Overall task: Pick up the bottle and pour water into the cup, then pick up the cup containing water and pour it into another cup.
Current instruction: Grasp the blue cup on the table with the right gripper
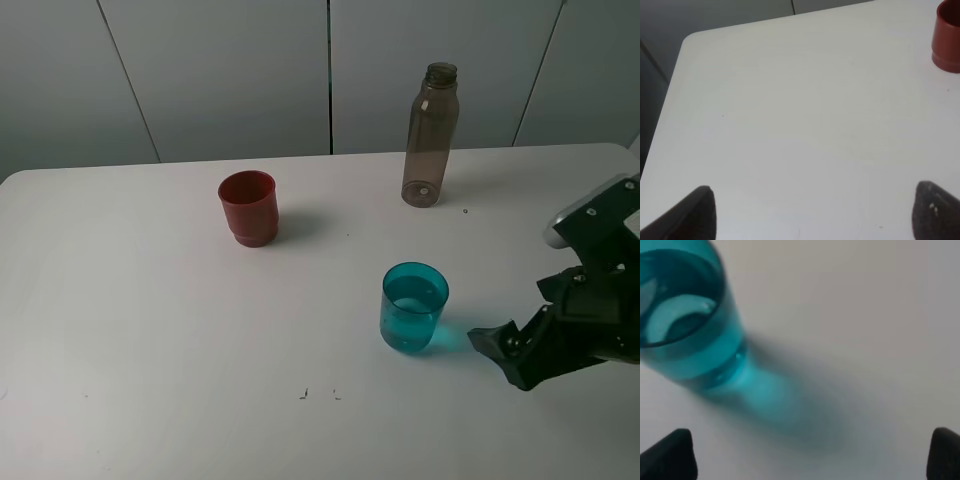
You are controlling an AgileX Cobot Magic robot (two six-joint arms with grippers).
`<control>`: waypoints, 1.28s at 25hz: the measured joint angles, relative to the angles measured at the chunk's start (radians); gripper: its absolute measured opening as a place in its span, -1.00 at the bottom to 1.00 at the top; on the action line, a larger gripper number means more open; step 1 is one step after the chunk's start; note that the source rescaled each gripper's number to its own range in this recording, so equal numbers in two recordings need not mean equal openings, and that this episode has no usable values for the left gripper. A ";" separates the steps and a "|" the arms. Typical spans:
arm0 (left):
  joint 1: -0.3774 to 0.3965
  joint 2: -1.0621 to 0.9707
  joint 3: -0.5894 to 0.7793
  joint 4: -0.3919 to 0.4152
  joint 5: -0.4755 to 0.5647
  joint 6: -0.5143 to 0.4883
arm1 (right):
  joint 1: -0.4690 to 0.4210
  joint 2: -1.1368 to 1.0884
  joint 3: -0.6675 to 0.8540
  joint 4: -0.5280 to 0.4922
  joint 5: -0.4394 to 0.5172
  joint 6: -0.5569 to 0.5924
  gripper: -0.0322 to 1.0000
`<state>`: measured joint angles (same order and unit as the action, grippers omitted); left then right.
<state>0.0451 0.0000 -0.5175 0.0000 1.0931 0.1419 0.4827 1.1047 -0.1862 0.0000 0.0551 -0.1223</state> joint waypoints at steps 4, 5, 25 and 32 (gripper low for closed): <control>0.000 0.000 0.000 0.000 0.000 0.000 | 0.042 0.000 0.000 0.037 0.002 -0.041 0.99; 0.000 0.000 0.000 0.000 0.000 0.000 | 0.044 0.000 0.000 0.039 -0.003 -0.043 0.99; 0.000 0.000 0.000 0.000 0.000 0.000 | 0.045 0.159 0.000 -0.078 -0.203 0.122 0.99; 0.000 0.000 0.000 0.000 0.000 0.000 | 0.123 0.159 0.000 -0.141 -0.225 0.187 0.99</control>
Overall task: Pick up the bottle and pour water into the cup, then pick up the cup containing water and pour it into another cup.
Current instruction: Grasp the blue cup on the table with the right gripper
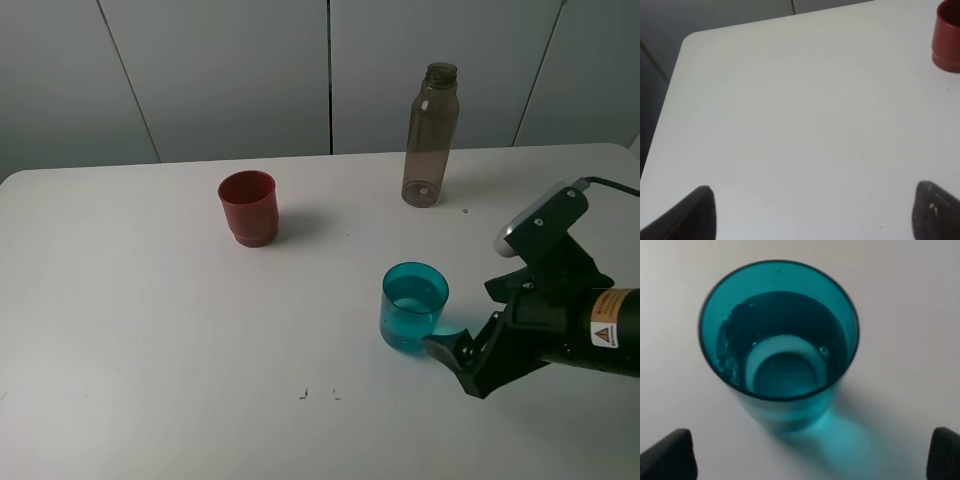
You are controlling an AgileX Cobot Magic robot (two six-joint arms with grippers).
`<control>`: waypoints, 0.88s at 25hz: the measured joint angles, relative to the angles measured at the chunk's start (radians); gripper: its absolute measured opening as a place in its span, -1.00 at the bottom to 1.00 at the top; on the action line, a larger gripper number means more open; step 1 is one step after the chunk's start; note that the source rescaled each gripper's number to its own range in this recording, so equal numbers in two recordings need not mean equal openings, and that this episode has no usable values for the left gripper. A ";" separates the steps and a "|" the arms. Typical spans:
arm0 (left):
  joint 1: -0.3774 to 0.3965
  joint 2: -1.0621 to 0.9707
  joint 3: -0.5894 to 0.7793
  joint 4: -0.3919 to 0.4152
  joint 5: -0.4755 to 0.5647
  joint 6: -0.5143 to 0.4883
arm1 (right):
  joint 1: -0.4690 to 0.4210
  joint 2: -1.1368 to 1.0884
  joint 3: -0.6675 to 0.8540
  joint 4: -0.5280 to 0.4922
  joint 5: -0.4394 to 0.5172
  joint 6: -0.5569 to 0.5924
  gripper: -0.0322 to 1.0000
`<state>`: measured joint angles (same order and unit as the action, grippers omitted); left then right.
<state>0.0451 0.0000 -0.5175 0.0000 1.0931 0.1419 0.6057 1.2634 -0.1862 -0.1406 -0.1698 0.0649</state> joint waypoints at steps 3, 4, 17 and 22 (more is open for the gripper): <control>0.000 0.000 0.000 0.000 0.000 0.000 | 0.009 0.000 0.000 -0.002 -0.015 0.002 0.99; 0.000 0.000 0.000 0.000 0.000 0.000 | 0.009 0.000 0.000 -0.002 -0.022 0.002 0.99; 0.000 0.000 0.000 0.000 0.000 0.002 | 0.009 0.045 0.000 -0.005 -0.046 0.013 0.99; 0.000 0.000 0.000 0.000 0.000 0.002 | 0.009 0.132 0.000 -0.039 -0.176 0.013 0.99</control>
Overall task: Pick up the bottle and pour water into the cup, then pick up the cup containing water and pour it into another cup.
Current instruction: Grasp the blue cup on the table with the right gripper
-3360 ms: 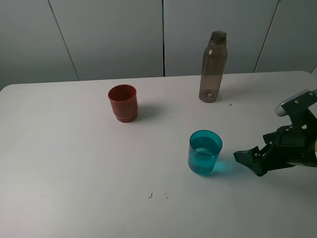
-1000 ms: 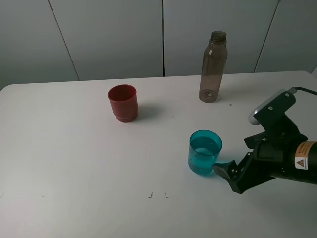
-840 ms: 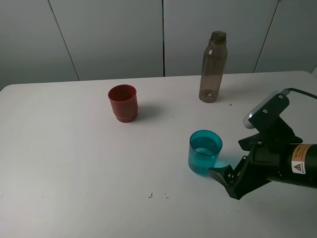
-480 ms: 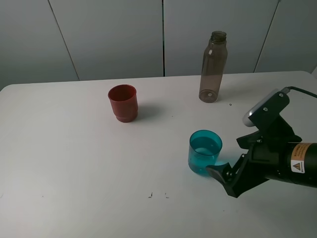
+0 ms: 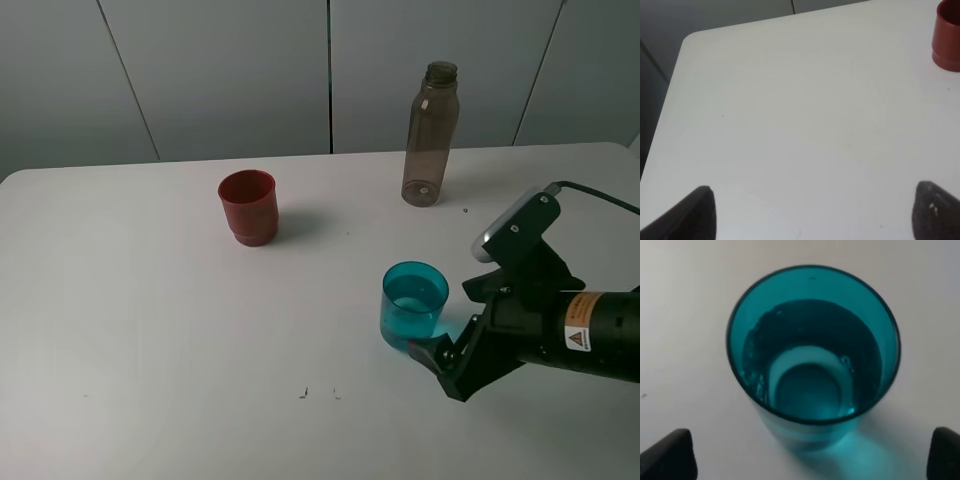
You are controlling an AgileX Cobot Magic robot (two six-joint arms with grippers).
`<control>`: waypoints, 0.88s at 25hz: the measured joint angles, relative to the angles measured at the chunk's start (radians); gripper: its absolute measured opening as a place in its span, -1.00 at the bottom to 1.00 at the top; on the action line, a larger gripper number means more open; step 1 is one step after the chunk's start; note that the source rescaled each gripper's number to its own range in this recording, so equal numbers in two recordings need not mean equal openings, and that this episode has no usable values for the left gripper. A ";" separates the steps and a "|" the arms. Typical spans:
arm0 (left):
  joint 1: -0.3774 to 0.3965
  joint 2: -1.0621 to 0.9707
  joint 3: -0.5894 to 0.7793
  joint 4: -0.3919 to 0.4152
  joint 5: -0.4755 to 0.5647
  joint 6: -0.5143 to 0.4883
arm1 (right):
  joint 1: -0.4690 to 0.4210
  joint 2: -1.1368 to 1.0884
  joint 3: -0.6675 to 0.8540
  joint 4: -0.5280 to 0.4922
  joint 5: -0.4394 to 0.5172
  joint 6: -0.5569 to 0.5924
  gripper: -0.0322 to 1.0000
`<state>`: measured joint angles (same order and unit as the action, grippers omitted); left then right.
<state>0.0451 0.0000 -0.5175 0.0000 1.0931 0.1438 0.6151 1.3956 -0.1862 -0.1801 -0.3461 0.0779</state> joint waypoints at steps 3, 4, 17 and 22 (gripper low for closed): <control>0.000 0.000 0.000 0.000 0.000 0.000 | 0.000 0.042 0.000 -0.014 -0.069 0.000 0.99; 0.000 0.000 0.000 0.000 0.000 0.000 | 0.000 0.053 0.000 -0.016 -0.078 0.000 0.99; 0.000 0.000 0.000 0.000 0.000 0.000 | 0.000 0.182 -0.002 -0.015 -0.220 0.002 0.99; 0.000 0.000 0.000 0.000 0.000 0.000 | 0.000 0.249 -0.002 -0.015 -0.294 -0.004 0.99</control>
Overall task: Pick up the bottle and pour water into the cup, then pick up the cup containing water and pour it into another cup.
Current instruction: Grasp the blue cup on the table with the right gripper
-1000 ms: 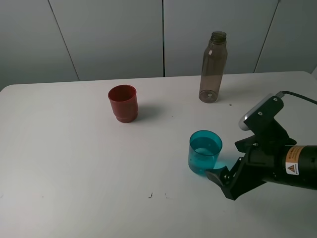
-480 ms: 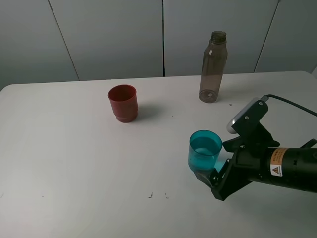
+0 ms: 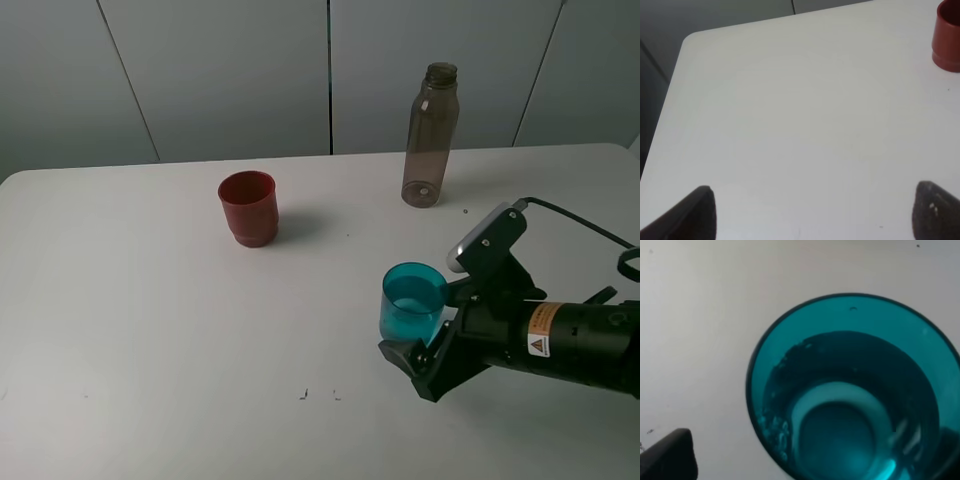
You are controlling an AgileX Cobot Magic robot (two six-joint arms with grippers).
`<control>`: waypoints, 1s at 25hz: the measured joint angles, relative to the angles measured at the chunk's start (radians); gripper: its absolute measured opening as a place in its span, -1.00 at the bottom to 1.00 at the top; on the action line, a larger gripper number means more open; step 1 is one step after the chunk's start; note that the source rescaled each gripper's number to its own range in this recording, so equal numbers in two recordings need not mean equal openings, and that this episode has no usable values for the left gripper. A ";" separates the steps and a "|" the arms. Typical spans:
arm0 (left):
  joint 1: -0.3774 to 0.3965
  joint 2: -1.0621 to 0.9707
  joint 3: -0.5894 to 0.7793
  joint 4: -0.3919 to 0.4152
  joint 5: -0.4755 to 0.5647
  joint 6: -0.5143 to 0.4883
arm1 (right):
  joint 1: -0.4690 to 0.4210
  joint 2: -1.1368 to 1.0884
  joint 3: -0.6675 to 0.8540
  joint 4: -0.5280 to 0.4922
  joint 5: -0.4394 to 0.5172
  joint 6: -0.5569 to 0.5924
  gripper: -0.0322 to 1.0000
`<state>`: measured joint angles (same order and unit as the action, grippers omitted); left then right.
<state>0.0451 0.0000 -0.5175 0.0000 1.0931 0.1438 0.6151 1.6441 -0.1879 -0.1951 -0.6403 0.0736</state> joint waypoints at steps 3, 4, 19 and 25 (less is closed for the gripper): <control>0.000 0.000 0.000 0.000 0.000 0.000 | 0.000 0.029 0.000 0.002 -0.051 -0.010 0.99; 0.000 0.000 0.000 0.000 0.000 0.000 | 0.000 0.037 0.000 0.002 -0.064 -0.012 0.99; 0.000 0.000 0.000 0.000 0.000 0.000 | 0.000 0.055 0.000 0.101 -0.080 -0.085 0.99; 0.000 0.000 0.000 0.000 0.000 0.000 | 0.000 0.055 0.000 0.101 -0.082 -0.090 0.99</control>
<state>0.0451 0.0000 -0.5175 0.0000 1.0931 0.1438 0.6151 1.6987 -0.1879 -0.0944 -0.7225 -0.0166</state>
